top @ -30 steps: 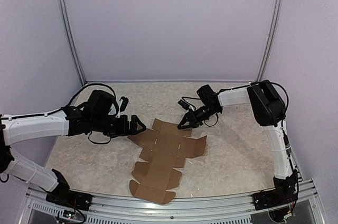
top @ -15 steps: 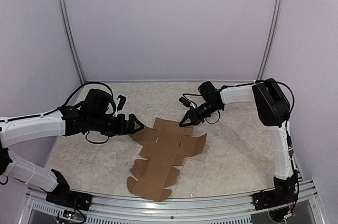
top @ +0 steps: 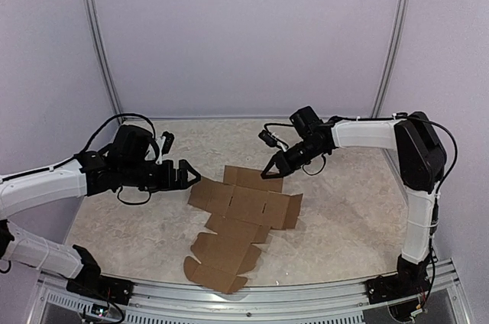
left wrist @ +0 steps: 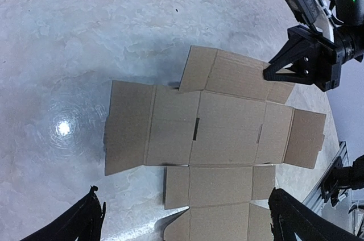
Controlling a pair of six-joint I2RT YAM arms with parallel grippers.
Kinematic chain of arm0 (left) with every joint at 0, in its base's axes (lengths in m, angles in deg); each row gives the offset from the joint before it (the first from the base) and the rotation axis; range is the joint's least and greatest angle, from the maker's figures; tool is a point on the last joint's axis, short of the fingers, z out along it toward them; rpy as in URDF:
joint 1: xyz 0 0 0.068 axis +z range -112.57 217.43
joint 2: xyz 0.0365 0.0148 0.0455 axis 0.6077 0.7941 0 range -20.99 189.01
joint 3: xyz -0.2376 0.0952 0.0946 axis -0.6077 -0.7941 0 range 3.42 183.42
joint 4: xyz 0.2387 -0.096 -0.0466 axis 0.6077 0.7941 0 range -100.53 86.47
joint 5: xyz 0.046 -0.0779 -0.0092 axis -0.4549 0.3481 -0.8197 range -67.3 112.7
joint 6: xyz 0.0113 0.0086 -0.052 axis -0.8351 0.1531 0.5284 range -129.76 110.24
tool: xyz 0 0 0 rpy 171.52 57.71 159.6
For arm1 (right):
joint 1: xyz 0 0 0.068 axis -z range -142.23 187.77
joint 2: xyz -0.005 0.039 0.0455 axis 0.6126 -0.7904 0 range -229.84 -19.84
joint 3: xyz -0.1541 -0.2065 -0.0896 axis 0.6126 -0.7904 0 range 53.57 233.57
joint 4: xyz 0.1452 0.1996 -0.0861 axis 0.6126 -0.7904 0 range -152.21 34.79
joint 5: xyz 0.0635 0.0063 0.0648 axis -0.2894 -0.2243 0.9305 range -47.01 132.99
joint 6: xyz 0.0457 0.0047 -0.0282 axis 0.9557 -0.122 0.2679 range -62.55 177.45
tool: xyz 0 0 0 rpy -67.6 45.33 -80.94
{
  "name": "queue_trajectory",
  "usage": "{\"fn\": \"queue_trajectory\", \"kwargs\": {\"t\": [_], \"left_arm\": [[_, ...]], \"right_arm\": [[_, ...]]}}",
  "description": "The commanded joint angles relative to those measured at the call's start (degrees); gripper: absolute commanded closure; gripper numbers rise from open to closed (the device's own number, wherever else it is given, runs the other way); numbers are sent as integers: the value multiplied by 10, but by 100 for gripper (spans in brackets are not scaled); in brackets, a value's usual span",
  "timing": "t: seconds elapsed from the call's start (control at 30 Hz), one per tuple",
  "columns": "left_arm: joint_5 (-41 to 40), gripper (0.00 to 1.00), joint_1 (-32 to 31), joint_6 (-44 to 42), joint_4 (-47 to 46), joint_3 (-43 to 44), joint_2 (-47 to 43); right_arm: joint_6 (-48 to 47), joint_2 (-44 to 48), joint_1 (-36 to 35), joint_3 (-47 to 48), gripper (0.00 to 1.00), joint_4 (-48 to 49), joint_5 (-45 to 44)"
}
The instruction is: Fold the paper box
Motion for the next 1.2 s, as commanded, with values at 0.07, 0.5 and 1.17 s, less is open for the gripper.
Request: {"fn": "queue_trajectory", "kwargs": {"t": [0.07,0.5,1.17], "left_arm": [[-14,1,13,-23,21,17,-20],[14,2,0,-111,33,72,-38],[-43,40,-95,-320,-134,26,-20]], "right_arm": [[-61,94,-34,-60,100,64,-60],[-214,192,-90,-99,100,65,-136],[-232,288,-122,-111,100,-12,-132]]}}
